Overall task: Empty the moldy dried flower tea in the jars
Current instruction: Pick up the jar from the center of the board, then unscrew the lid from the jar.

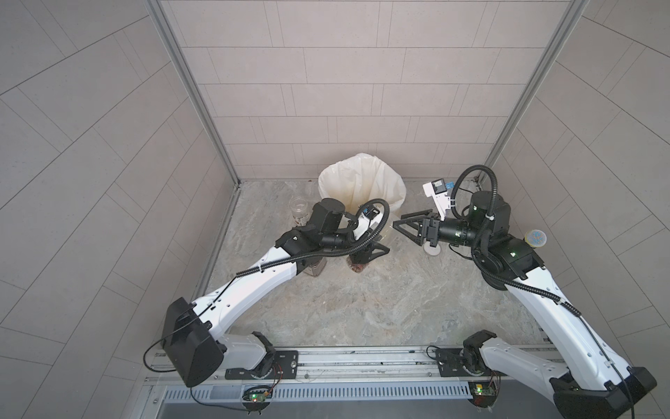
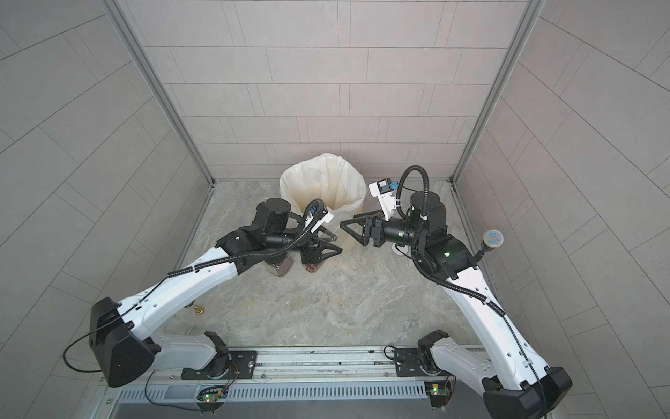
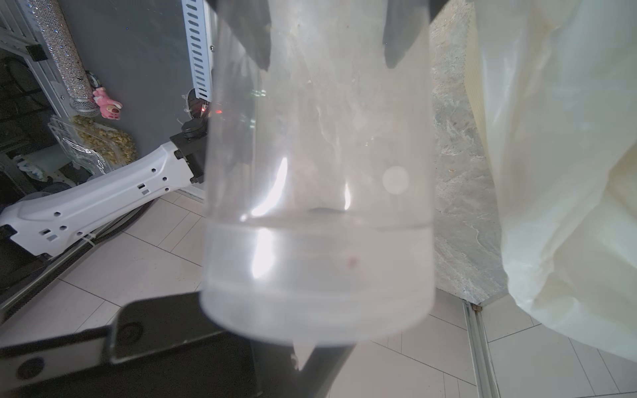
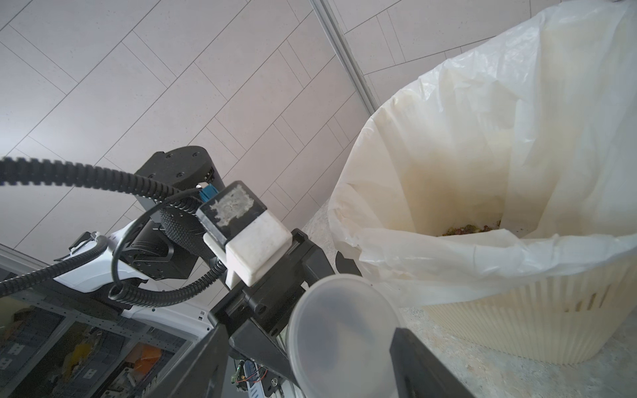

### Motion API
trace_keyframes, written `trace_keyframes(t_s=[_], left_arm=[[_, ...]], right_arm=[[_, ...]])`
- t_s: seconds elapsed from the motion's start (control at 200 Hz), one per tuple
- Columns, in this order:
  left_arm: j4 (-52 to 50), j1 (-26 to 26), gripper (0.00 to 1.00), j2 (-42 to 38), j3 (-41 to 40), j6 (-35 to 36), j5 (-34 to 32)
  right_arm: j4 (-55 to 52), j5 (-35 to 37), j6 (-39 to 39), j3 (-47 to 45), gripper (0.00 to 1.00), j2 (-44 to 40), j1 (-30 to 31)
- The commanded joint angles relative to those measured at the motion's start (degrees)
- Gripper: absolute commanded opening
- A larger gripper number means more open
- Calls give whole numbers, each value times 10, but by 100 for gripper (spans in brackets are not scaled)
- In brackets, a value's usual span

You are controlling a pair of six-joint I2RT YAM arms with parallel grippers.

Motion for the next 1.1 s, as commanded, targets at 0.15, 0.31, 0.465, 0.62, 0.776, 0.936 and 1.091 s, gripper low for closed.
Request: trace_keyframes(t_s=[0.15,0.31,0.465,0.62,0.776,0.936,1.091], left_arm=[[38,-3,48,-15,1,14,35],[43,-2,47,-21,-4,12,30],[51,-1,47,-25,-8,9,21],[48,0,46,-26,-7,7,33],[42,0,46,-23,-11,8,34],[40,1,46,-19,-14,9,32],[41,1,46,-16,-17,7,34]], right_arm=[[-9,-8,-9,11,79,18,-1],[-7,-13,-4,8,76,22,-2],[-16,-6,-9,4,75,23,-1],[-13,-6,-11,1,73,23,-2],[3,-20,-2,9,76,28,-2],[14,-29,8,10,74,27,-2],[15,-30,9,3,68,21,-3]])
